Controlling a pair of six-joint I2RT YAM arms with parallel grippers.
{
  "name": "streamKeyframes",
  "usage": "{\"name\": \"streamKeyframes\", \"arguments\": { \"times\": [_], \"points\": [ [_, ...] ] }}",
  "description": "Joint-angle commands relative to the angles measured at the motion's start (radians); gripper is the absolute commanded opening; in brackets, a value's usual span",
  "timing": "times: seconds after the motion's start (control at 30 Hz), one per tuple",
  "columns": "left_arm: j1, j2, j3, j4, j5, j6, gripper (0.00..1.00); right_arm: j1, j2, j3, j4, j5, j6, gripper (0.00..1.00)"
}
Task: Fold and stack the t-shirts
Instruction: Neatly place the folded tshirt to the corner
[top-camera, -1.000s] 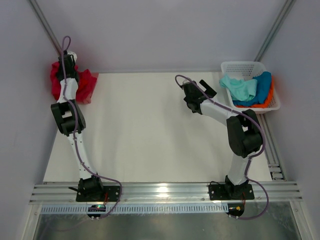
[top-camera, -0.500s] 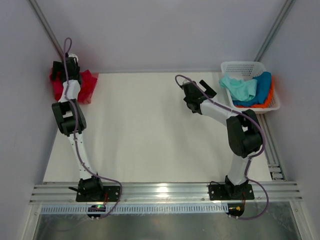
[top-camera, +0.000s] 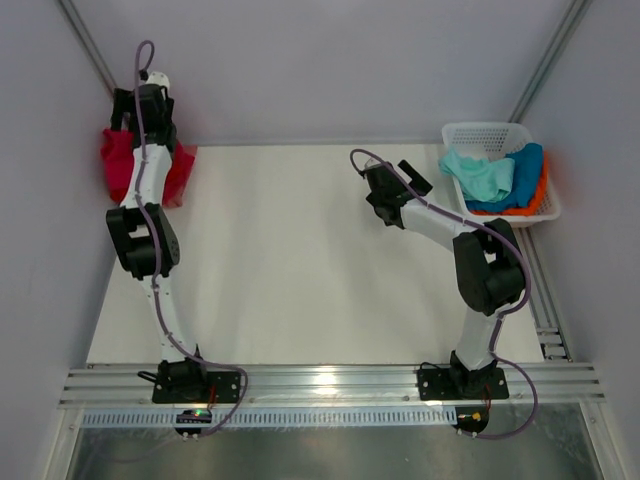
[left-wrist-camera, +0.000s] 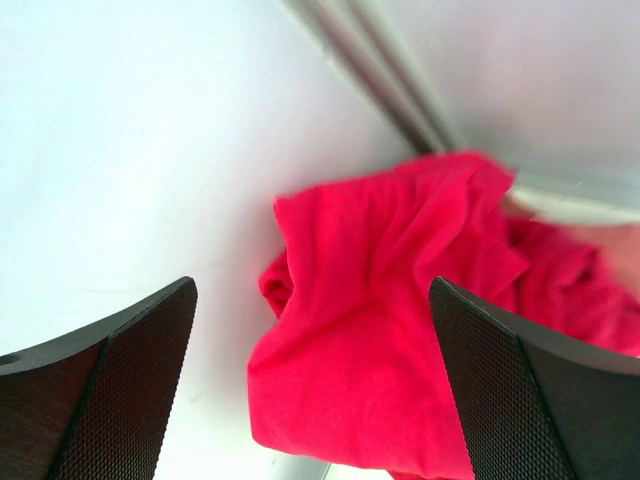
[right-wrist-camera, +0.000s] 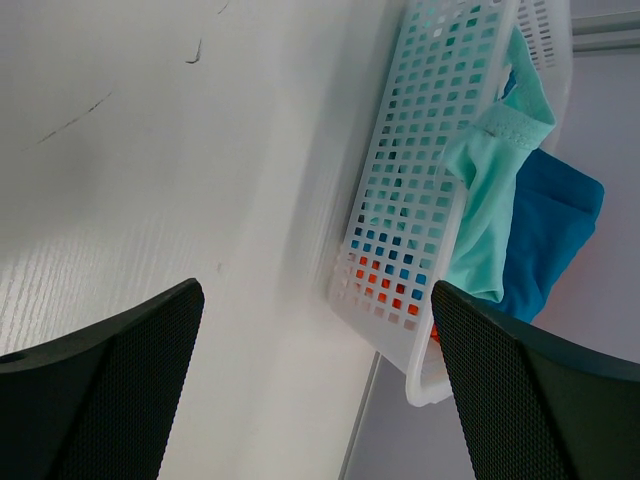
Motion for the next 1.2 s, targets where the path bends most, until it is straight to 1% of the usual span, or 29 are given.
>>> {"name": "streamKeyframes", "arguments": {
  "times": [0.0,0.13,0.23,0.27,0.37,0.4,0.43,0.47,0.5,0.57,0.67,0.7,0.77,0.8,0.83,0.9,0.93,0.97,1.03,1.17],
  "points": [
    [-0.007,-0.096,0.004,0.025,0.047,-0.045,0.99,-0.001,-0.034,-0.009,0.025,-0.008,0.024,0.99],
    [0.011,-0.082,0.024,-0.063,0.249,-0.171,0.99,-0.001,-0.036,-0.023,0.041,-0.002,0.012,0.99],
    [0.029,-0.039,0.035,-0.065,0.34,-0.222,0.99,-0.001,-0.048,-0.038,0.055,0.007,-0.002,0.99],
    [0.041,-0.028,0.043,-0.066,0.437,-0.284,0.99,-0.001,-0.049,-0.041,0.058,0.012,-0.008,0.99],
    [0.135,0.031,0.08,-0.071,0.553,-0.427,0.99,-0.001,-0.063,-0.061,0.077,0.016,-0.029,0.99],
    [0.158,0.053,0.116,-0.077,0.66,-0.546,0.99,-0.001,-0.065,-0.063,0.075,0.018,-0.035,0.99],
    [0.178,0.096,0.13,-0.086,0.714,-0.6,0.99,-0.001,-0.065,-0.066,0.075,0.019,-0.037,0.99],
    [0.21,0.113,0.138,-0.084,0.76,-0.649,0.99,-0.001,-0.066,-0.069,0.078,0.018,-0.04,0.99],
    [0.219,0.128,0.138,-0.078,0.814,-0.695,0.99,-0.001,-0.068,-0.076,0.084,0.016,-0.041,0.99],
    [0.233,0.142,0.117,-0.078,0.832,-0.702,0.99,-0.001,-0.069,-0.084,0.091,0.003,-0.048,0.99],
    [0.267,0.128,-0.032,0.056,0.929,-0.786,0.99,-0.001,-0.074,-0.106,0.109,0.006,-0.075,0.99],
    [0.276,0.136,-0.035,0.099,0.944,-0.814,0.99,-0.001,-0.074,-0.122,0.114,0.007,-0.084,0.99],
    [0.305,0.189,-0.008,0.109,1.015,-0.906,0.99,-0.002,-0.074,-0.127,0.105,0.007,-0.101,0.99],
    [0.318,0.211,0.003,0.121,1.089,-0.996,0.99,-0.002,-0.072,-0.124,0.098,0.01,-0.1,0.99],
    [0.328,0.234,0.012,0.153,1.124,-1.051,0.99,-0.002,-0.074,-0.123,0.092,0.012,-0.1,0.99],
    [0.364,0.295,0.02,0.204,1.174,-1.168,0.99,-0.002,-0.075,-0.118,0.074,0.01,-0.088,0.99],
    [0.38,0.311,0.017,0.256,1.203,-1.258,0.99,-0.001,-0.08,-0.118,0.068,0.012,-0.083,0.99],
    [0.388,0.323,0.008,0.277,1.217,-1.288,0.99,-0.001,-0.082,-0.12,0.057,0.012,-0.074,0.99],
    [0.397,0.341,-0.003,0.311,1.234,-1.315,0.99,-0.001,-0.085,-0.123,0.054,0.013,-0.072,1.0],
    [0.396,0.305,-0.029,0.308,1.251,-1.248,0.99,-0.002,-0.086,-0.121,0.066,0.012,-0.072,0.99]
  ]
}}
